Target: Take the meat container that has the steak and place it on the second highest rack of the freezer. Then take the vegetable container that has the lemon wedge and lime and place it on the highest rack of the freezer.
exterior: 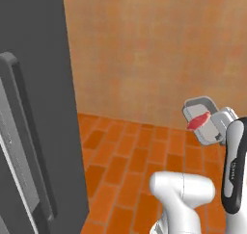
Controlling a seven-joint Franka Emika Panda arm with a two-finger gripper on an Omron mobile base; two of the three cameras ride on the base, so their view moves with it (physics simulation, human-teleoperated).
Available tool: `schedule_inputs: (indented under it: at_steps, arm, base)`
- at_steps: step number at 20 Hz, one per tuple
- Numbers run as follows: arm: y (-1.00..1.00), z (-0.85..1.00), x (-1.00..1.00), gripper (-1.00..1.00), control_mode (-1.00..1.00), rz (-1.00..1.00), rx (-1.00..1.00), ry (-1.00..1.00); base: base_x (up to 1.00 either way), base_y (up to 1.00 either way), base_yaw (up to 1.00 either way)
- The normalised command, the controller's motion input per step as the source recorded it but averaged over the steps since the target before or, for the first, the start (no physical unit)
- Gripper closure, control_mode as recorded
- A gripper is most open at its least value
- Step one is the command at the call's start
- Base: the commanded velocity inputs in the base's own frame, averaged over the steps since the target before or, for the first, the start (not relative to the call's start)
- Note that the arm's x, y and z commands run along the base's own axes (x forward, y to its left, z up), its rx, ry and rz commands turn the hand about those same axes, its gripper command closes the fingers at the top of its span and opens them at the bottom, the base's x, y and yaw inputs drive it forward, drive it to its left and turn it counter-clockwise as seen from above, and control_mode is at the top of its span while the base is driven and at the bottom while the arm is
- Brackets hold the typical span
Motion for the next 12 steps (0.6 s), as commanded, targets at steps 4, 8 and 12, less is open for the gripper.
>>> schedule_inputs:
  at_steps: [4,8,12]
  arm:
    - [0.0,0.0,0.0,1.0,1.0,0.0,0.0,0.0]
    - [0.0,0.0,0.0,1.0,1.0,0.0,0.0,0.0]
    - [0.0,0.0,0.0,1.0,1.0,0.0,0.0,0.0]
  base:
    - [0.0,0.04,0.58]
    - [0.0,0.07,0.58]
    - [0.25,-0.04,0.54]
